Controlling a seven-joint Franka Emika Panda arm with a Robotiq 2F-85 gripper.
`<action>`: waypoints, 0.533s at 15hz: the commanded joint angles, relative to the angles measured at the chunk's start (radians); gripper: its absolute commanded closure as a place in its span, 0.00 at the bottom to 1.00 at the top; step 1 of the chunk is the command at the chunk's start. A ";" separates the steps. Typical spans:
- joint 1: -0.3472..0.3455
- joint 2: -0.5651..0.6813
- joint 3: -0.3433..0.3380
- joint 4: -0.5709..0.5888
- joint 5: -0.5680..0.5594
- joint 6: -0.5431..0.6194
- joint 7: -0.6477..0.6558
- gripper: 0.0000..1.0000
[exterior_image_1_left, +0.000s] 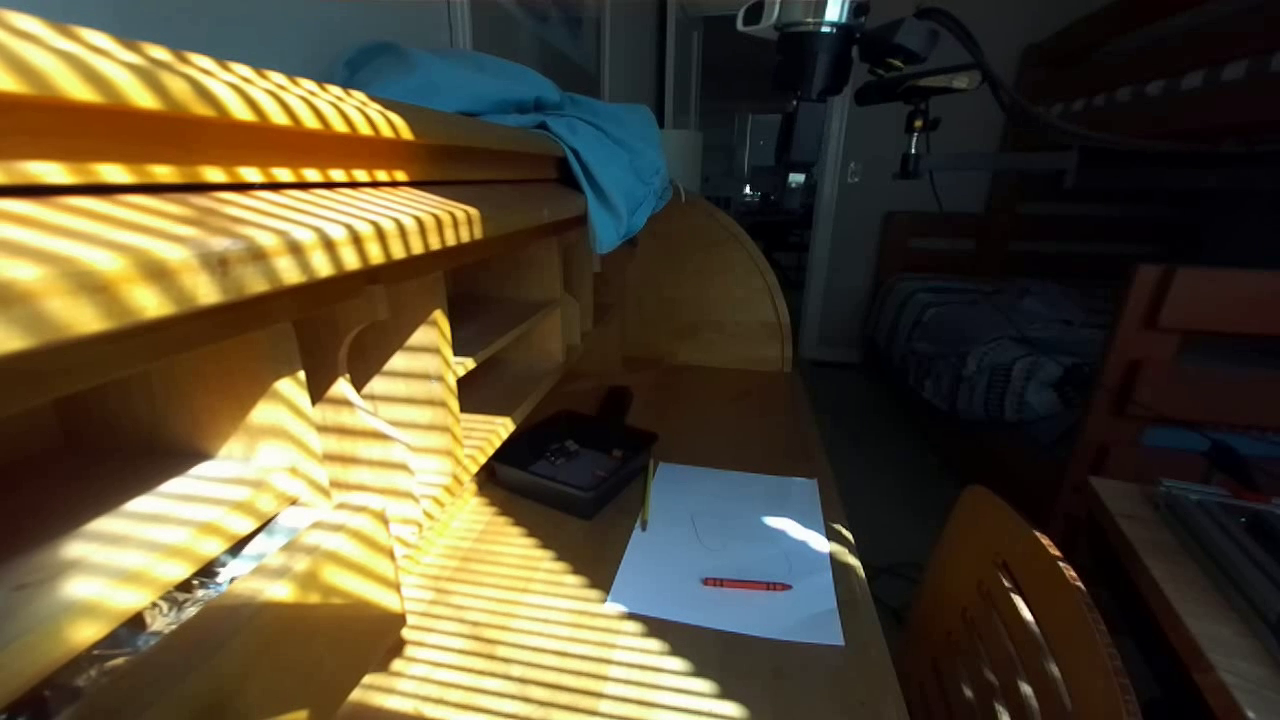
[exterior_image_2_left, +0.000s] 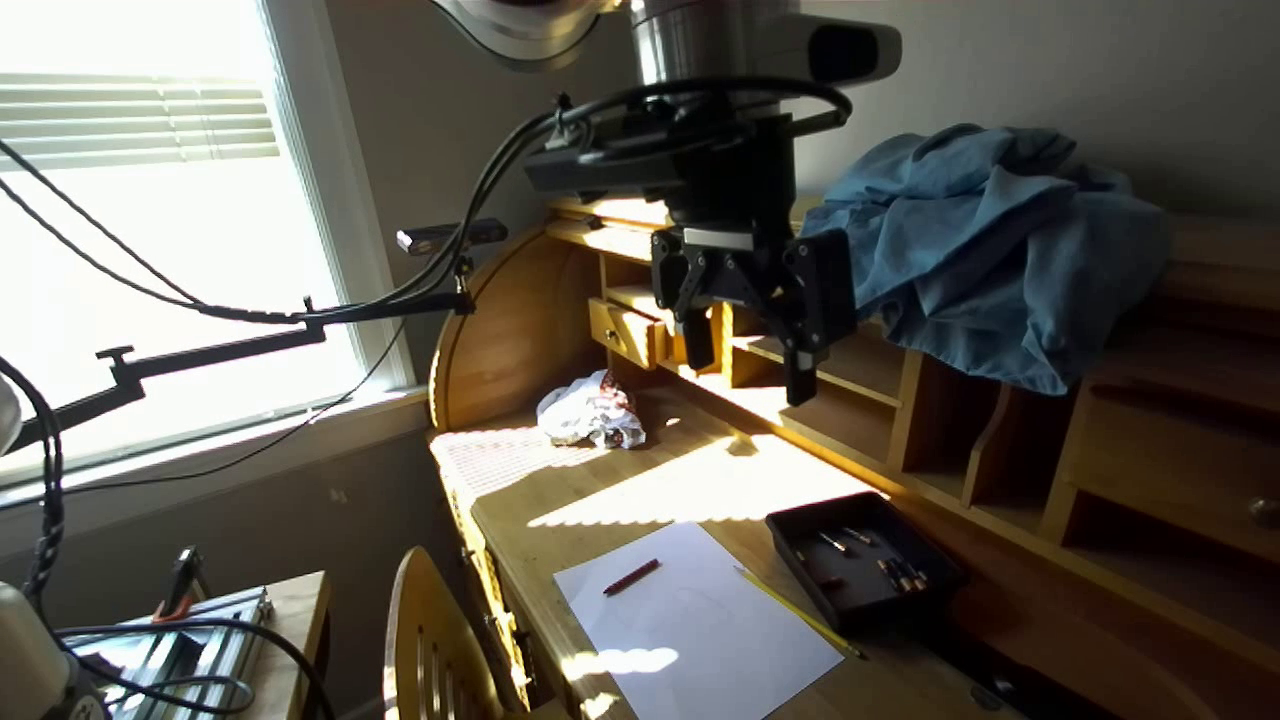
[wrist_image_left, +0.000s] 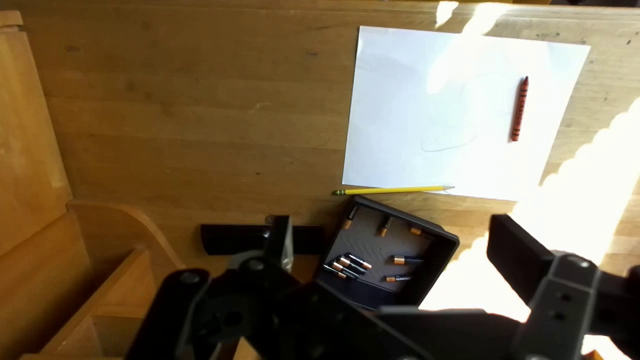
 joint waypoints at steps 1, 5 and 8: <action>0.014 0.051 0.035 0.068 0.018 -0.035 0.004 0.00; 0.018 0.045 0.058 0.050 0.002 -0.016 -0.003 0.00; 0.021 0.051 0.062 0.056 0.003 -0.018 -0.005 0.00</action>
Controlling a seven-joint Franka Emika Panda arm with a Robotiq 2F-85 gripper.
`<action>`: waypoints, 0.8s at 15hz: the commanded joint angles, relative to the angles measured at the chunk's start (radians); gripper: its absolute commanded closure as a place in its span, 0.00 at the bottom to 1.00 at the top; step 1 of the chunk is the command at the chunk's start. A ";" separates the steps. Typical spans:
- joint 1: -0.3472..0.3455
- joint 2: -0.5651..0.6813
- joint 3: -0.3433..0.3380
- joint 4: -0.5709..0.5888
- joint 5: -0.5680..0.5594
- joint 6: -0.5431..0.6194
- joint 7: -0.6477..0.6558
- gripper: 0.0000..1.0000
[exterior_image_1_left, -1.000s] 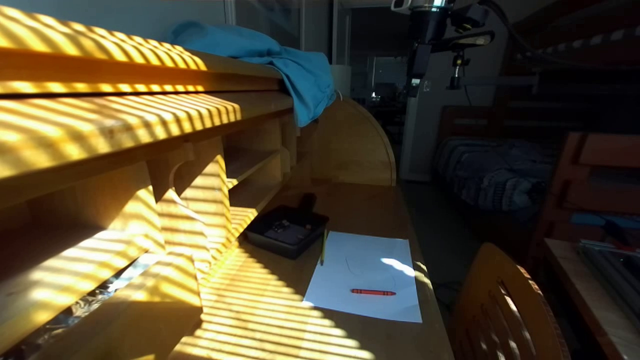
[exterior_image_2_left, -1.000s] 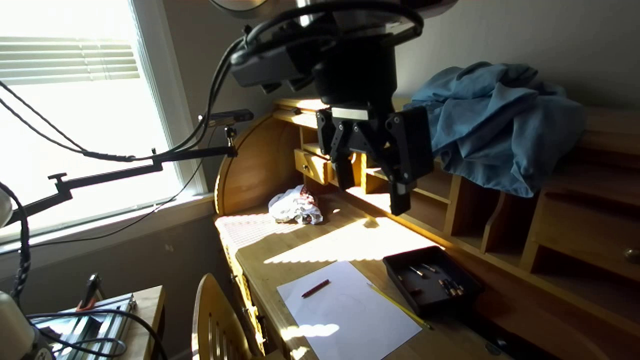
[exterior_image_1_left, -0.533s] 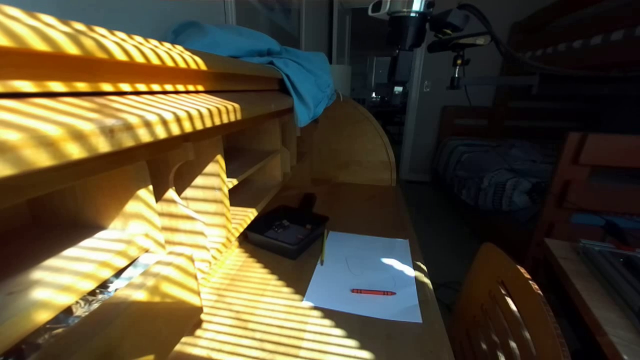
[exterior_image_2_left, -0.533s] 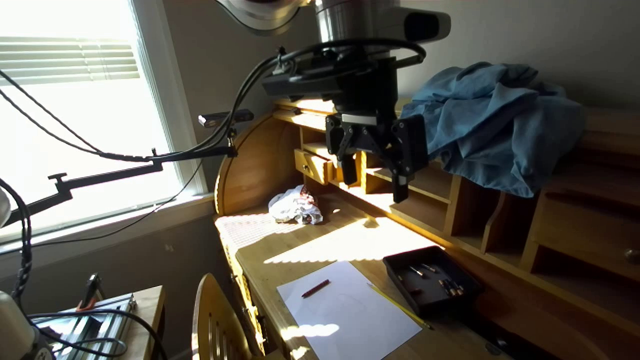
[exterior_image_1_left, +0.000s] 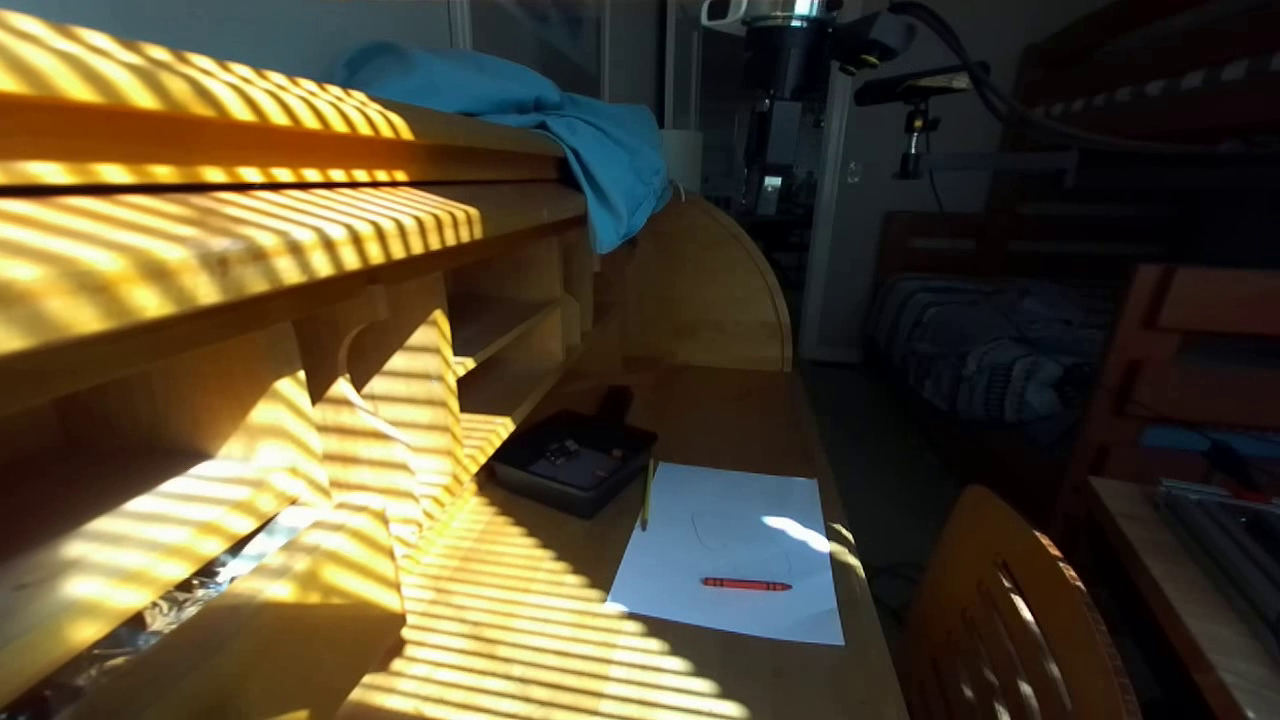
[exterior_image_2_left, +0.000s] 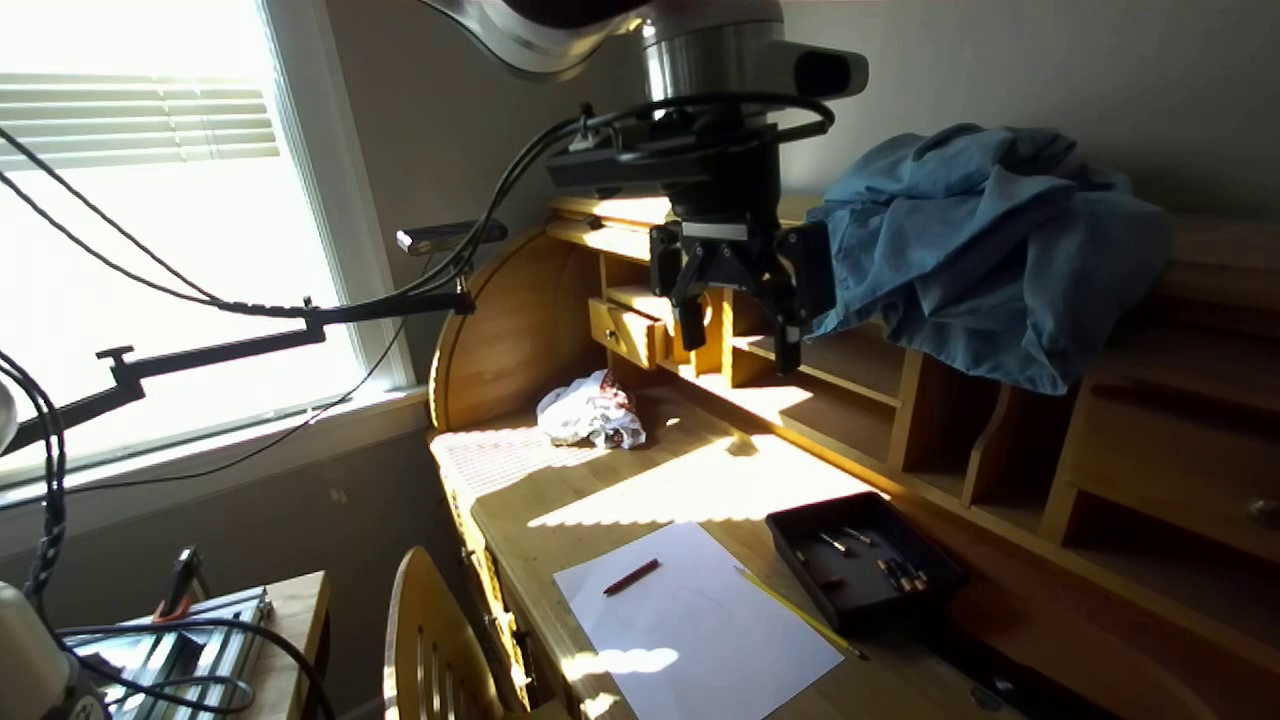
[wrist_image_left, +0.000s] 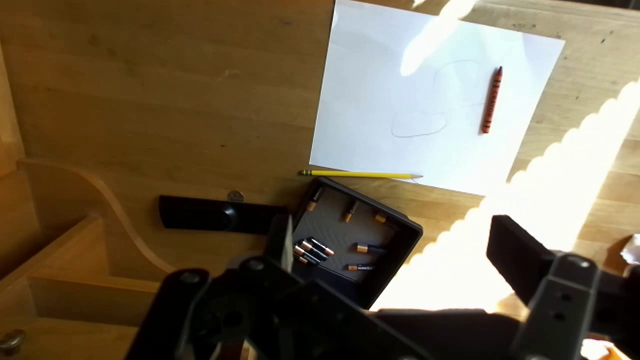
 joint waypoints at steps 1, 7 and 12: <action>-0.007 0.000 0.006 0.002 0.001 -0.003 -0.001 0.00; 0.012 0.091 0.033 0.082 0.004 -0.032 0.103 0.00; 0.042 0.203 0.089 0.214 0.031 -0.072 0.169 0.00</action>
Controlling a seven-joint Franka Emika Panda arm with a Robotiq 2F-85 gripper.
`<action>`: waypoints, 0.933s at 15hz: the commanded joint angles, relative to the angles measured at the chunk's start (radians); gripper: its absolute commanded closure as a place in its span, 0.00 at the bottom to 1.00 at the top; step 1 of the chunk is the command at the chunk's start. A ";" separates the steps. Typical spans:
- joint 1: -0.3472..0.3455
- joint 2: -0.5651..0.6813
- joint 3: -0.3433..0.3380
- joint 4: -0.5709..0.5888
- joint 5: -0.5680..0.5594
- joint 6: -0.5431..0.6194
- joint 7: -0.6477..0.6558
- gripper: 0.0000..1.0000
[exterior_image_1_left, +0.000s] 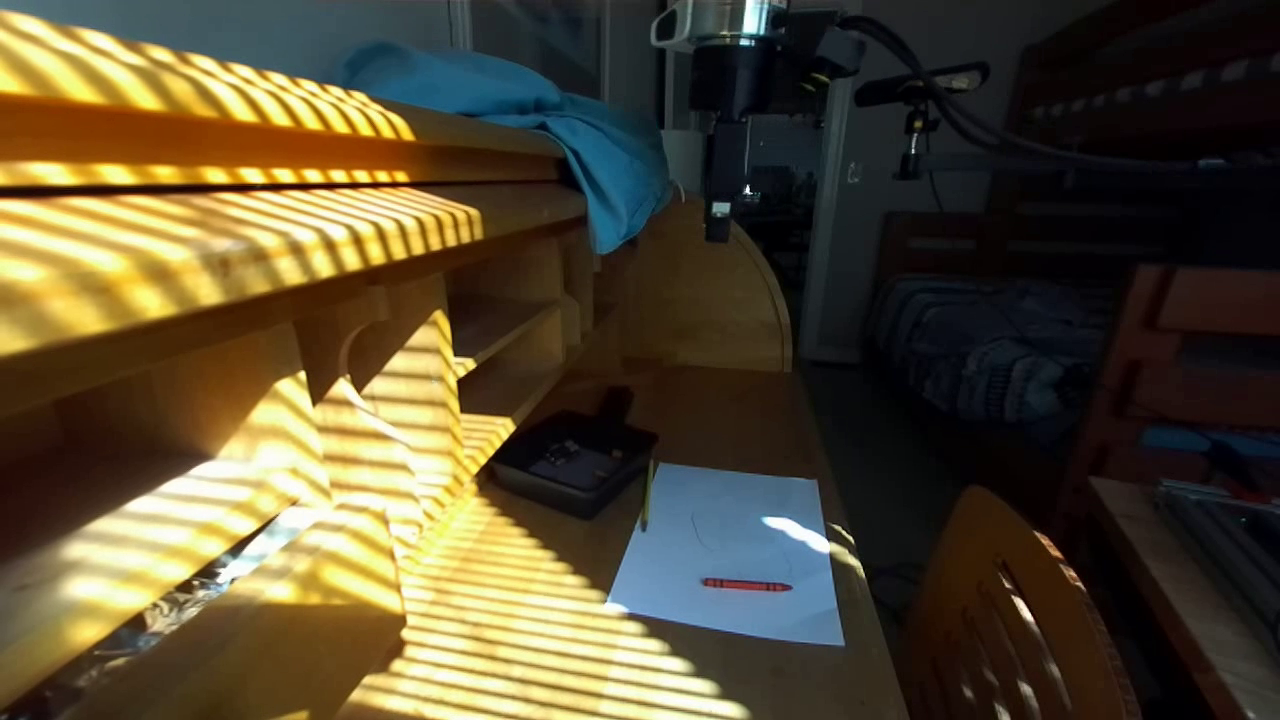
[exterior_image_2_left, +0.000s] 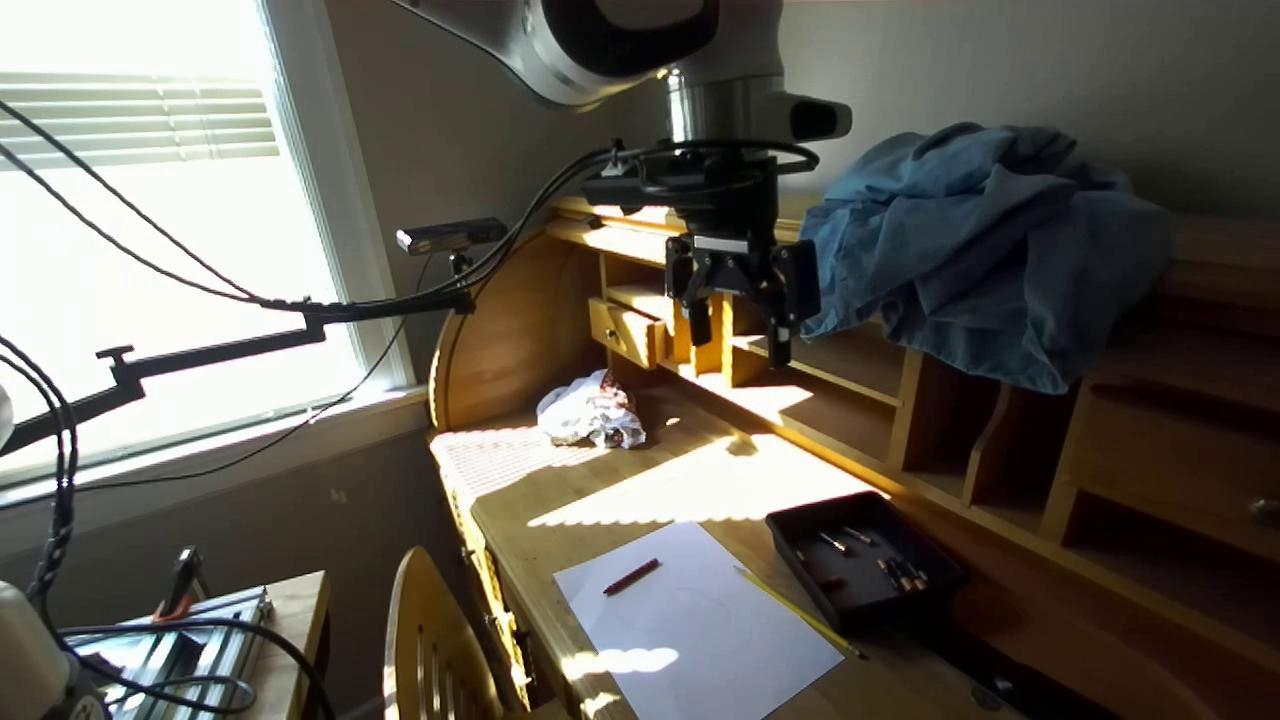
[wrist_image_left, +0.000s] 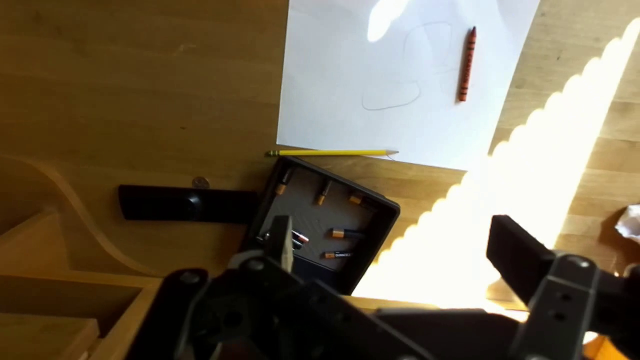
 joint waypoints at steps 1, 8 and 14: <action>0.021 0.104 0.034 0.138 0.039 -0.078 0.041 0.00; 0.044 0.203 0.099 0.271 0.109 -0.253 0.002 0.00; 0.073 0.246 0.109 0.315 0.069 -0.373 0.025 0.00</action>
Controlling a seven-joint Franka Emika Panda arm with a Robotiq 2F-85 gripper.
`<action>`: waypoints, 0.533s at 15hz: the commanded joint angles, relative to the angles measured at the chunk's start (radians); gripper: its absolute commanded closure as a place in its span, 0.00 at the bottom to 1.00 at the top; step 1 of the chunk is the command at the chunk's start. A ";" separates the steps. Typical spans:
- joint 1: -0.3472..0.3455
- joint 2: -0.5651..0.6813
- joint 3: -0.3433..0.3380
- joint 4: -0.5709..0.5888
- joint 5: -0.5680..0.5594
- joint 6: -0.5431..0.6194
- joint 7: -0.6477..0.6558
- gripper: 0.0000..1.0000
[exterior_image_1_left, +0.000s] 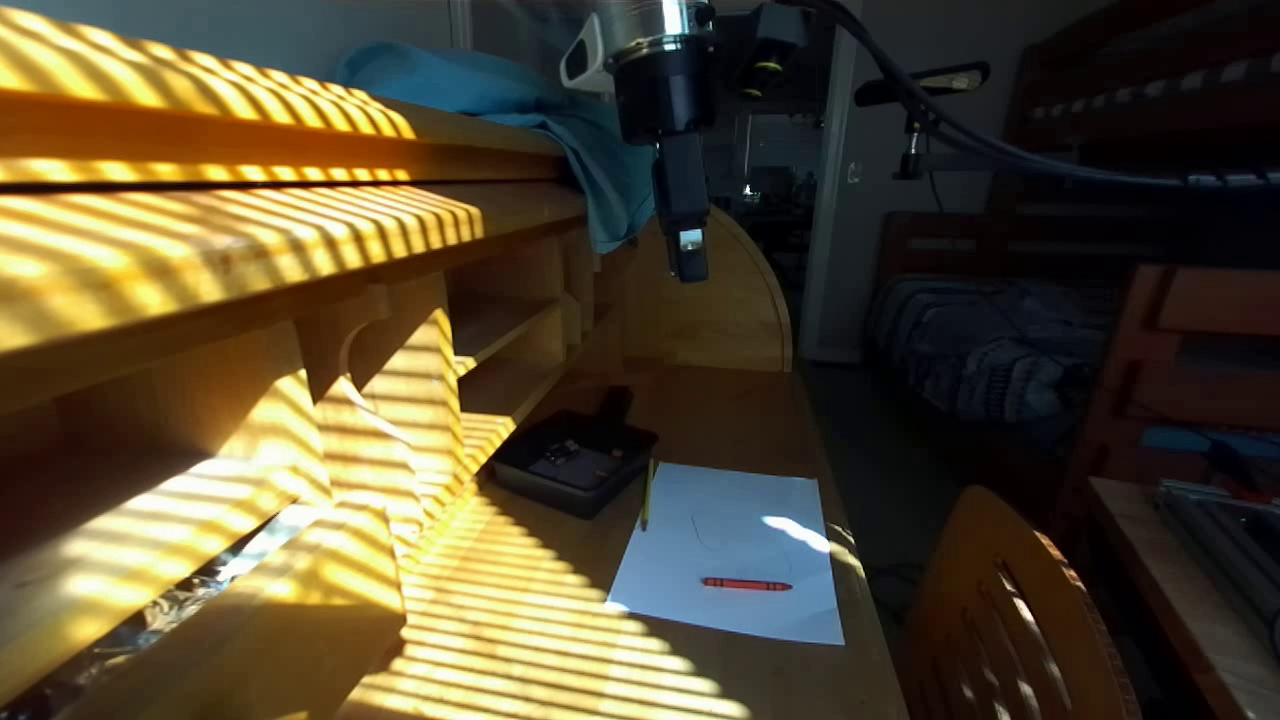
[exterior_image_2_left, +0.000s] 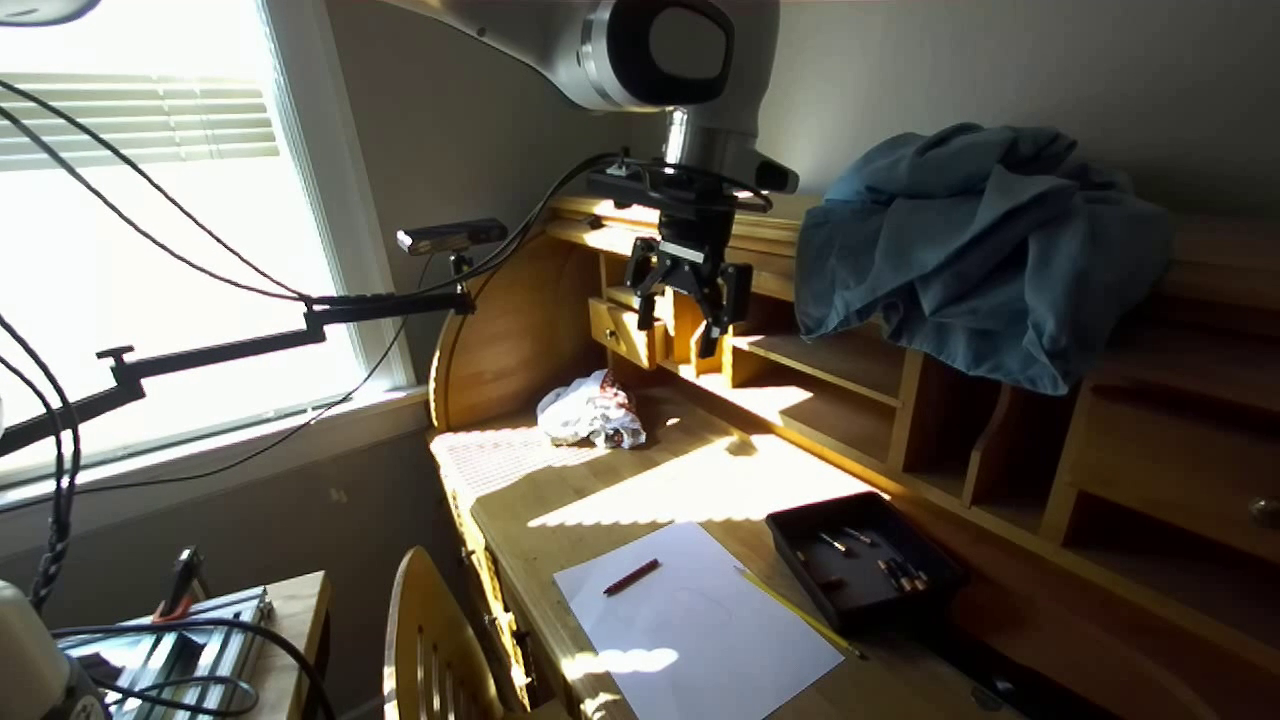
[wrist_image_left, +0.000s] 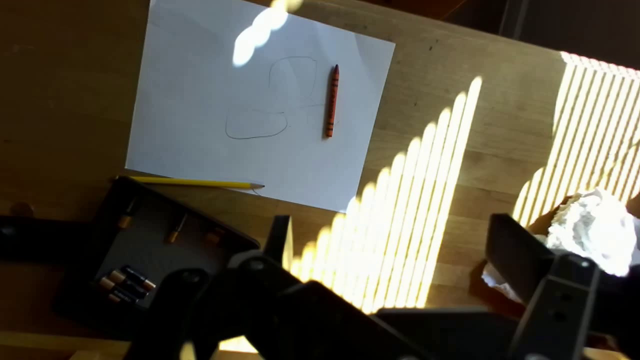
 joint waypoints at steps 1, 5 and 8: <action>0.017 0.042 0.006 0.050 -0.024 -0.068 0.010 0.00; 0.039 0.061 0.009 0.052 -0.031 -0.057 0.025 0.00; 0.036 0.047 0.010 0.022 -0.010 -0.037 0.013 0.00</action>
